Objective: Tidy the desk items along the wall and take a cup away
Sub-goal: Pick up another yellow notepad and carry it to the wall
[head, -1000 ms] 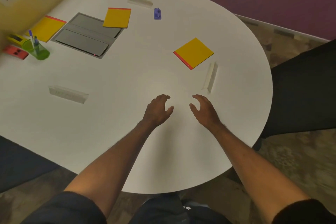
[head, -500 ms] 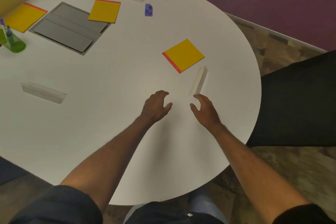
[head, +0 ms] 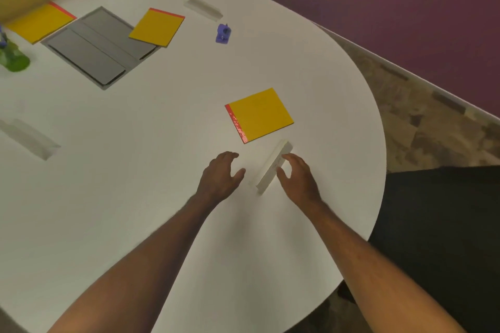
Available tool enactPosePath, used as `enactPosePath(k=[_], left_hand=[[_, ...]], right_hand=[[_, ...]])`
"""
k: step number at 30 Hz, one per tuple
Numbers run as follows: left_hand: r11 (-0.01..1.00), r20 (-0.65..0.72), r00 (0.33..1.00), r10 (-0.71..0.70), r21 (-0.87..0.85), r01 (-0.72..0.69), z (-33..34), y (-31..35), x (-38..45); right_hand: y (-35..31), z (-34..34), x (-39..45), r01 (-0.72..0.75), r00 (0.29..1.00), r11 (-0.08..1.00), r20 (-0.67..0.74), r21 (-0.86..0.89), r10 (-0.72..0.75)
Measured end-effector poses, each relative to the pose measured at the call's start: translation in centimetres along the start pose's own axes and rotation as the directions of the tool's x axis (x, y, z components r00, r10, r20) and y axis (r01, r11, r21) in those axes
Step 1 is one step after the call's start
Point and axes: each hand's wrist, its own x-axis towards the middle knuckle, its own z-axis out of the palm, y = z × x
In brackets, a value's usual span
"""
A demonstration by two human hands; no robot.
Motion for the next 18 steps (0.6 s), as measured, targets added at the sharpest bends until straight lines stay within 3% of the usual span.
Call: enactPosePath(k=[9, 18], left_hand=[[0.988, 0.011, 0.991, -0.131, -0.086, 0.131, 1.0, 0.9, 8.2], [0.912, 0.031, 0.962, -0.271, -0.311, 0.267, 3.6, -0.3, 16.9]], right_hand=[[1.4, -1.2, 10.9, -0.047, 0.999, 0.997, -0.008, 0.056, 0.047], [2.5, 1.7, 20.5, -0.107, 0.994, 0.994, 0.023, 0.038, 0.106]])
